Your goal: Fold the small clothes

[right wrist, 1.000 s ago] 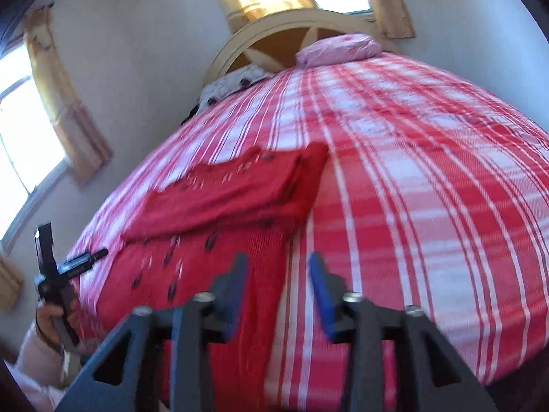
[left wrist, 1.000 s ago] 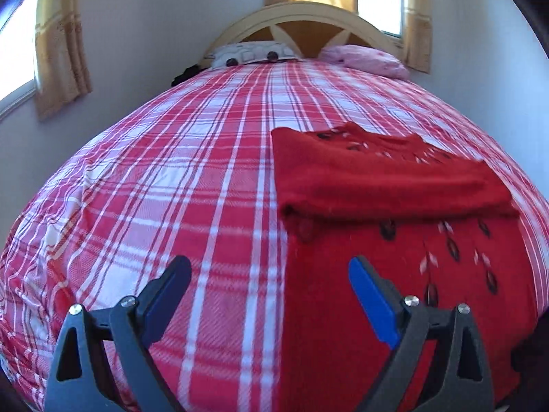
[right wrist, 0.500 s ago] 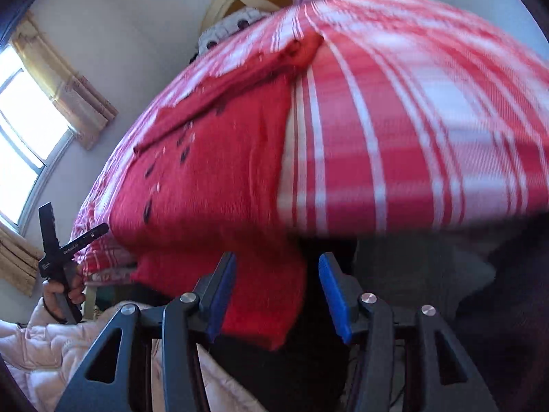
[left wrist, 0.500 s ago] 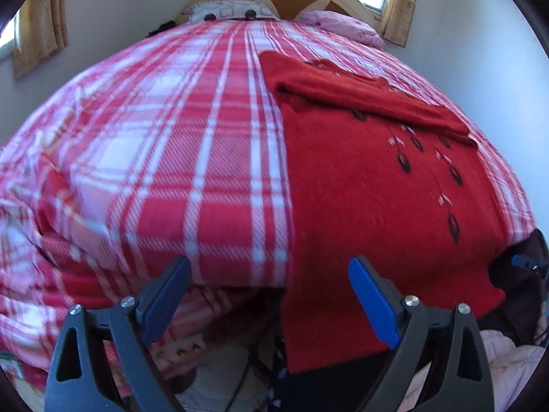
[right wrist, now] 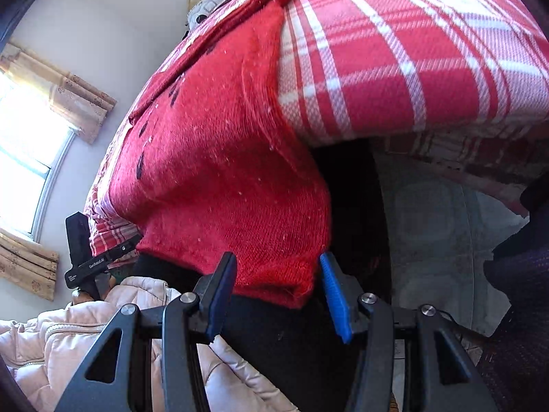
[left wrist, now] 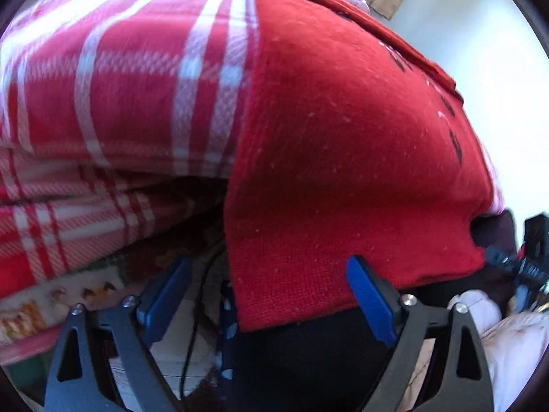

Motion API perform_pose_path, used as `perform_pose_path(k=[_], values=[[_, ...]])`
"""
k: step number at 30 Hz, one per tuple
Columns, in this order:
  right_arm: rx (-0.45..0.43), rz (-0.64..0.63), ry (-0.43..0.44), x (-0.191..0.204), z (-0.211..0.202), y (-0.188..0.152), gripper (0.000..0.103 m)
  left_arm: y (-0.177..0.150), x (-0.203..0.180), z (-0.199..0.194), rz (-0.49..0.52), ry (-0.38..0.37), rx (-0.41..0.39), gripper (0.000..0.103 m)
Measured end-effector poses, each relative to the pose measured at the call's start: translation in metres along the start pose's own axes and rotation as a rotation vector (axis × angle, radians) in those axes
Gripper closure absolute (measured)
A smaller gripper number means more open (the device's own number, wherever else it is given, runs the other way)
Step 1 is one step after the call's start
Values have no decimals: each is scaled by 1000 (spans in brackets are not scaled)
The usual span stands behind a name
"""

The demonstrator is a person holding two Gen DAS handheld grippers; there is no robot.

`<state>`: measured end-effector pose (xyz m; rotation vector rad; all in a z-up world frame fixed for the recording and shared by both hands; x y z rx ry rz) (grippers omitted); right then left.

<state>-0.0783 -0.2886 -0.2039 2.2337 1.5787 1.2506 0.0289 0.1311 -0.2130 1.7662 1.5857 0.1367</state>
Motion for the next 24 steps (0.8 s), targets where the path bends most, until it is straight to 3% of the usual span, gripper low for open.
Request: perform_pose_path(k=[3, 4, 8, 13, 15, 16, 20, 24], values=[[10, -4, -8, 1, 4, -3, 52, -2, 0, 2, -66, -57, 18, 30], [12, -8, -11, 1, 5, -4, 52, -3, -1, 2, -77, -73, 18, 39], [10, -41, -38, 5, 5, -3, 52, -3, -19, -2, -32, -91, -3, 62], [20, -87, -44, 13, 8, -4, 54, -4, -28, 0, -20, -93, -11, 72], [22, -120, -61, 17, 10, -6, 84, -5, -29, -1, -21, -81, -16, 83], [27, -148, -70, 19, 10, -6, 85, -5, -28, -3, -19, -77, -17, 87], [30, -181, -59, 27, 7, -4, 92, 5, -19, -12, -20, -89, -8, 91], [-23, -90, 49, 34, -14, 13, 92, 15, -21, -35, -56, -147, -7, 92]])
Point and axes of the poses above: each gripper's, at about its wrist camera, not at the fingertips, and z roughly the way its jaws point, x to its left, y to its top, the point moved 3 cm from there along z, roughly the way its jaws point, and after that the axes turned 14 degrees about -x, right-handed, at the moved point
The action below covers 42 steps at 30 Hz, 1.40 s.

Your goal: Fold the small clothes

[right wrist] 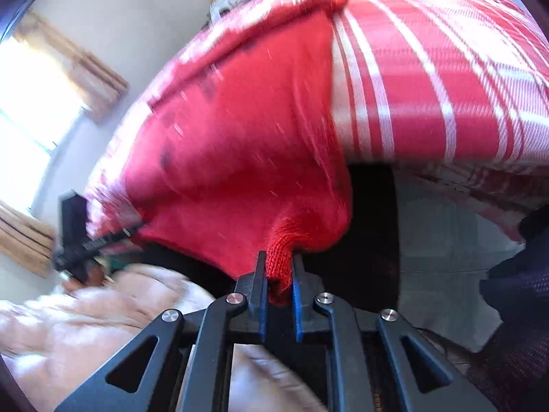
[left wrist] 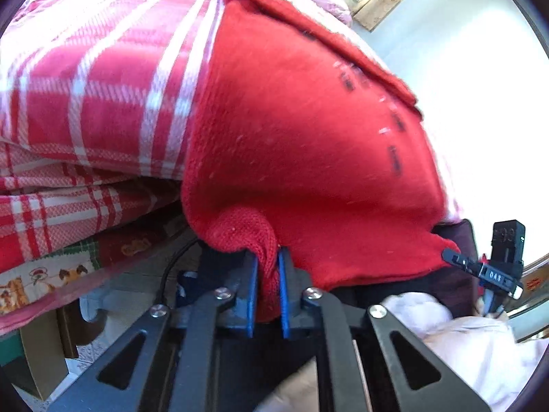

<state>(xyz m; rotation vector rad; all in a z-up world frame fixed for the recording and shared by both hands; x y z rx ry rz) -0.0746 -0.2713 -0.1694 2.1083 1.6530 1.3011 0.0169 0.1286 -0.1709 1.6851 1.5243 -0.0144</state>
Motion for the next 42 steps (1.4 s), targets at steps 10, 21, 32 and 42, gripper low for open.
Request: perform_pose_path(k=[10, 21, 32, 42], values=[[-193, 124, 279, 29, -46, 82, 92, 79, -36, -55, 35, -96, -151, 92], [-255, 254, 180, -23, 52, 192, 89, 185, 3, 34, 39, 127, -172, 76], [-346, 303, 199, -43, 51, 203, 28, 197, 14, 9, 162, 141, -323, 43], [-409, -54, -47, -5, 34, 186, 24, 185, -8, 65, 331, 189, -243, 36]])
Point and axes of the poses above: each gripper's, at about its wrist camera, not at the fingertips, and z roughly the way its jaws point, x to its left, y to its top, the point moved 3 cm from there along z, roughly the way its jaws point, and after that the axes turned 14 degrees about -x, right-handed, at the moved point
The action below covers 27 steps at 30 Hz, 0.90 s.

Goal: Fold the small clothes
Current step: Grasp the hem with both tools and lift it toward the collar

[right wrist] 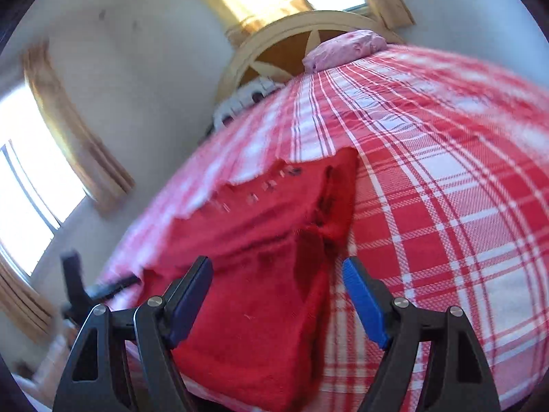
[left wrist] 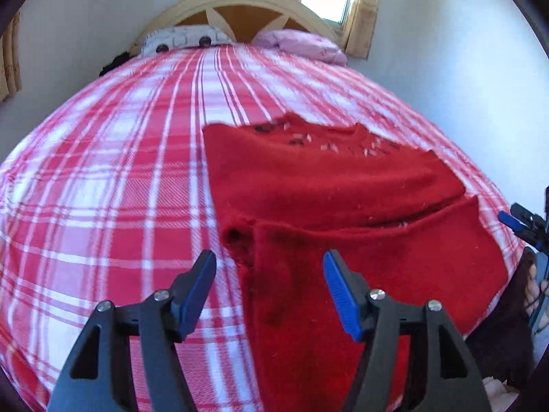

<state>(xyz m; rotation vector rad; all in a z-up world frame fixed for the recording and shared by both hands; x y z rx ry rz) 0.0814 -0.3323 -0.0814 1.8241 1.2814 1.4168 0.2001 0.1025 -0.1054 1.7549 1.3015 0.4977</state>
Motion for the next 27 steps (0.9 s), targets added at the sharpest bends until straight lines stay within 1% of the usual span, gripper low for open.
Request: perform_pose_path(k=[2, 4, 6, 7, 8, 9, 10, 11, 12, 13, 14, 18, 20, 22, 23, 24, 25, 26, 27], values=[[24, -73, -39, 5, 8, -6, 24, -5, -4, 9, -7, -6, 19, 38], [39, -135, -69, 5, 12, -13, 25, -7, -10, 9, 10, 7, 17, 40], [50, -193, -93, 5, 15, -15, 29, -8, -14, 8, 26, 9, 8, 42], [59, -212, -97, 5, 22, -15, 30, -8, -15, 8, 30, 8, 5, 45], [66, -218, -102, 7, 26, -17, 31, -8, -15, 8, 31, 7, 7, 50], [75, -220, -109, 6, 34, -18, 35, -7, -14, 9, 31, 16, 12, 53], [87, -221, -117, 5, 40, -18, 39, -7, -14, 9, 30, 21, 13, 60], [98, -223, -121, 5, 46, -19, 52, -7, -12, 8, 25, 21, 11, 69], [107, -225, -120, 6, 50, -20, 57, -7, -11, 8, 15, 13, 13, 74], [111, -233, -125, 7, 54, -22, 57, -7, -9, 8, 7, 7, 16, 82], [106, -253, -137, 9, 57, -23, 57, -7, -8, 9, 1, 3, 21, 83], [114, -304, -176, 14, 63, -24, 57, -8, -5, 10, -32, -9, 37, 82], [112, -303, -180, 15, 61, -24, 57, -7, -7, 11, -28, -2, 39, 76], [106, -294, -177, 14, 61, -25, 57, -8, -10, 13, -14, 3, 37, 74], [103, -290, -177, 14, 60, -25, 60, -8, -13, 15, 1, 11, 32, 75], [101, -288, -177, 14, 59, -26, 83, -9, -13, 15, 8, 12, 29, 77], [106, -281, -173, 14, 59, -26, 95, -9, -13, 15, 8, 16, 25, 86], [127, -259, -161, 14, 60, -27, 95, -9, -13, 14, -1, 14, 23, 94], [124, -250, -165, 14, 58, -28, 95, -9, -12, 11, -19, 2, 22, 94]])
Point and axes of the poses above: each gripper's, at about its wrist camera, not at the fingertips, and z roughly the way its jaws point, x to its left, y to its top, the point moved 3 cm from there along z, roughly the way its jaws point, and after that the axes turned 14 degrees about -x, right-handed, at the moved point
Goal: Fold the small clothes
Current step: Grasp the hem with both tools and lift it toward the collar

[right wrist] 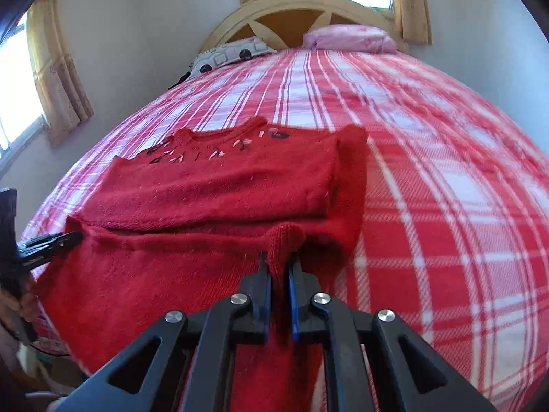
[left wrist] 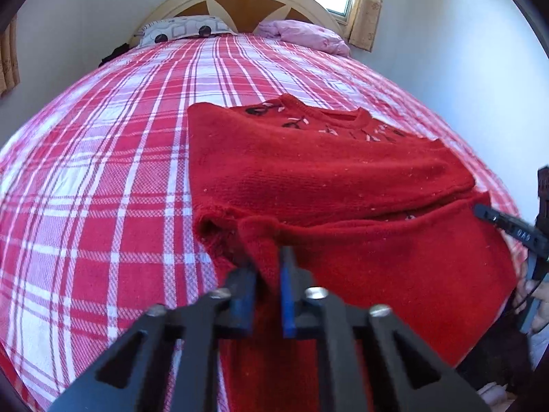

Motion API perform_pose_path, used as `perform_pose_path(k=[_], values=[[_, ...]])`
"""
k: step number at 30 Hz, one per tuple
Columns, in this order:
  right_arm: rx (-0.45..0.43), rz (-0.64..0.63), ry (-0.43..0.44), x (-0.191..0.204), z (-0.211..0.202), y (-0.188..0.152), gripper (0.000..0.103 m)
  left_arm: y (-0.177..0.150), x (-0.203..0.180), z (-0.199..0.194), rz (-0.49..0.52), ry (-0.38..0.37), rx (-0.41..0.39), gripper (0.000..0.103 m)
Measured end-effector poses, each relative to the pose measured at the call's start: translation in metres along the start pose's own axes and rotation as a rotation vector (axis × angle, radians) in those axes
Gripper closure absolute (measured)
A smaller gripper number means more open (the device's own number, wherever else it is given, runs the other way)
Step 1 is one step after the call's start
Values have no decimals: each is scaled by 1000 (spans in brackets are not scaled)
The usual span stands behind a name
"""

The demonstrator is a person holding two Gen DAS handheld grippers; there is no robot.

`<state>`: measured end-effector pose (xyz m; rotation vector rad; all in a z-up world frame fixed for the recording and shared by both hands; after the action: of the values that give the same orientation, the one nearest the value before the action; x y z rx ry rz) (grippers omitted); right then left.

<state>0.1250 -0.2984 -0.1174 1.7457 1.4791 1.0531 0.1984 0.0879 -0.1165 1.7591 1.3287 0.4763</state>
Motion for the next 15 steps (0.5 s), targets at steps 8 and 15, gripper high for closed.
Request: perform_pose_path(k=[8, 15], values=[[-115, 34, 70, 15, -45, 25, 95, 17, -2, -34, -32, -28, -85, 96], [-204, 12, 139, 27, -63, 69, 95, 58, -2, -48, -87, -44, -175, 97]])
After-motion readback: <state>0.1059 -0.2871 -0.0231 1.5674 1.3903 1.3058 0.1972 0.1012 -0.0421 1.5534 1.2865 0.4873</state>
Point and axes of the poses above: each gripper's, at about its wrist camera, not at the fingertips, and z roughly the way its jaws point, x to its left, y to its top, the point moved 3 cm from there along z, roughly the way its jaws point, and after that the axes turned 14 degrees about -x, right-handed, at the moved point
